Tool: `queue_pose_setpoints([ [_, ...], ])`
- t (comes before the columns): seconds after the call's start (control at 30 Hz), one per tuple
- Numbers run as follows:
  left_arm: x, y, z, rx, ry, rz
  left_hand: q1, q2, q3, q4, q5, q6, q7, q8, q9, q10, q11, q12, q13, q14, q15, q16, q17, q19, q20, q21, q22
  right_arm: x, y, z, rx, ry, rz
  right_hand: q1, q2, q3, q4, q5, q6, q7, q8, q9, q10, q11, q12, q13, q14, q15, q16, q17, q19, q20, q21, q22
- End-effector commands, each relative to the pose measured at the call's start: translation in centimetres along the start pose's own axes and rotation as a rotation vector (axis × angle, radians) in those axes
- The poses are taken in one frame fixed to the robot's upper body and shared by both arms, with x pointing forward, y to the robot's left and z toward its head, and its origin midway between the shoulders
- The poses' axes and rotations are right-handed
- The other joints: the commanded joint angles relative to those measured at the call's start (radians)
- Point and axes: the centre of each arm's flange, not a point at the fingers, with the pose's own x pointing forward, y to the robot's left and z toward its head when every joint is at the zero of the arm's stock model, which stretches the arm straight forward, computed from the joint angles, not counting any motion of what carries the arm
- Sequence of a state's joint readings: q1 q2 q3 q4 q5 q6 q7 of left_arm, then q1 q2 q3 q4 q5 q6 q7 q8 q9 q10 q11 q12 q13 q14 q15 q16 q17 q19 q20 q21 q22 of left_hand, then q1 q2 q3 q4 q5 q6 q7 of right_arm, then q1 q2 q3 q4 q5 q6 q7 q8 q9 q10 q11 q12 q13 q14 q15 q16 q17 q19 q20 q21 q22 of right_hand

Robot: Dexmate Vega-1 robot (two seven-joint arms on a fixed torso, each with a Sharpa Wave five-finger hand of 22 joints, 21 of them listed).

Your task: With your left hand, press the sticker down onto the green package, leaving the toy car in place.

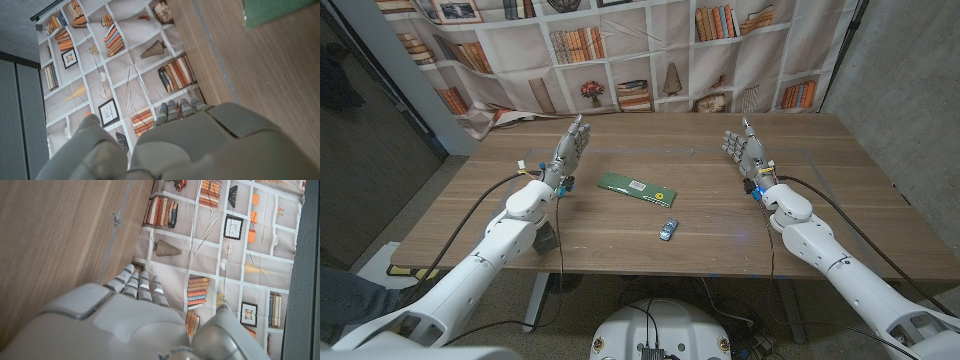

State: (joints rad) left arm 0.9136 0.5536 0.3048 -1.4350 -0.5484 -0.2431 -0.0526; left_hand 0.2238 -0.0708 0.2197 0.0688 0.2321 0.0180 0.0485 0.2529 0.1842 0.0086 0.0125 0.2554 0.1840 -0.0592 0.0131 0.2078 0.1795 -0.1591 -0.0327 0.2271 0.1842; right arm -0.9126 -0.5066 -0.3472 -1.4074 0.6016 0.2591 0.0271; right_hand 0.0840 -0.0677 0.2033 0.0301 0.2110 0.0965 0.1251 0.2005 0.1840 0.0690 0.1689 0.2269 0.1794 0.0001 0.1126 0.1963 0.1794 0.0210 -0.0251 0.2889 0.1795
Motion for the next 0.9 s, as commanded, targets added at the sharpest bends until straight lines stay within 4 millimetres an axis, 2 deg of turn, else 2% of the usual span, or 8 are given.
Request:
queue_pose_setpoints([
  [0.03,-0.9,0.0,1.6,0.108,-0.043,-0.007,0.018,0.003,0.002,-0.009,-0.008,0.032,-0.002,0.01,0.002,0.023,-0.002,0.005,0.004,0.014,-0.007,0.006,0.001,0.011,0.004,0.008,0.002,-0.2,0.6,0.3,-0.015,-0.007,0.002,0.011,0.003,0.005,-0.002,0.002,0.009,0.017,0.005,0.002,0.006,0.002,0.005,0.004,0.013,0.003,0.003,0.002,0.009,0.0,0.0,0.002],
  [0.47,-1.3,-1.4,2.8,0.283,-0.092,-0.01,0.055,0.026,0.016,-0.025,-0.013,0.045,-0.01,0.004,0.002,0.049,-0.014,0.004,0.004,0.041,-0.019,0.004,0.0,0.056,0.001,0.02,0.001,0.0,0.9,1.0,-0.016,-0.009,0.002,0.015,0.007,0.006,-0.004,0.0,0.012,0.014,0.005,0.002,0.008,0.003,0.004,0.005,0.013,0.003,0.001,0.002,0.01,0.0,-0.004,0.002],
  [0.57,-1.2,-1.6,2.9,0.301,-0.101,-0.023,0.071,0.031,0.021,-0.032,-0.016,0.046,-0.014,-0.001,0.002,0.058,-0.019,0.002,0.004,0.063,-0.022,0.006,0.0,0.077,0.014,0.026,0.001,-0.1,1.0,1.2,-0.023,-0.011,-0.001,0.016,0.009,0.007,-0.005,0.0,0.013,0.014,0.004,0.002,0.008,0.003,0.003,0.005,0.013,0.004,0.0,0.002,0.011,0.0,-0.005,0.003],
  [0.77,-1.2,-2.5,3.7,0.395,-0.118,-0.042,0.089,0.035,0.026,-0.042,-0.02,0.047,-0.021,-0.005,0.003,0.073,-0.023,0.002,0.004,0.078,-0.013,0.007,0.001,0.098,0.017,0.031,0.002,-0.7,1.0,1.5,-0.03,-0.016,-0.01,0.018,0.011,0.007,-0.006,-0.001,0.016,0.01,0.005,0.002,0.01,0.001,0.003,0.005,0.013,0.004,0.0,0.002,0.012,0.001,-0.007,0.003],
  [0.8,-1.2,-2.6,3.8,0.399,-0.12,-0.048,0.091,0.036,0.026,-0.043,-0.02,0.047,-0.021,-0.006,0.003,0.074,-0.023,0.002,0.004,0.079,-0.012,0.006,0.001,0.099,0.021,0.031,0.002,-0.8,1.0,1.5,-0.03,-0.016,-0.011,0.018,0.012,0.007,-0.006,-0.001,0.016,0.01,0.005,0.002,0.01,0.0,0.003,0.005,0.013,0.004,-0.001,0.002,0.012,0.001,-0.007,0.003],
  [0.9,-1.4,-3.0,4.0,0.42,-0.125,-0.058,0.115,0.043,0.033,-0.056,-0.026,0.062,-0.035,-0.006,0.003,0.078,-0.026,-0.005,0.005,0.081,-0.016,0.0,0.001,0.091,0.075,0.024,0.004,-1.0,1.0,1.6,-0.028,-0.017,-0.014,0.019,0.013,0.008,-0.007,-0.001,0.018,0.008,0.005,0.002,0.011,0.0,0.003,0.005,0.013,0.003,-0.001,0.002,0.012,0.001,-0.008,0.003],
])
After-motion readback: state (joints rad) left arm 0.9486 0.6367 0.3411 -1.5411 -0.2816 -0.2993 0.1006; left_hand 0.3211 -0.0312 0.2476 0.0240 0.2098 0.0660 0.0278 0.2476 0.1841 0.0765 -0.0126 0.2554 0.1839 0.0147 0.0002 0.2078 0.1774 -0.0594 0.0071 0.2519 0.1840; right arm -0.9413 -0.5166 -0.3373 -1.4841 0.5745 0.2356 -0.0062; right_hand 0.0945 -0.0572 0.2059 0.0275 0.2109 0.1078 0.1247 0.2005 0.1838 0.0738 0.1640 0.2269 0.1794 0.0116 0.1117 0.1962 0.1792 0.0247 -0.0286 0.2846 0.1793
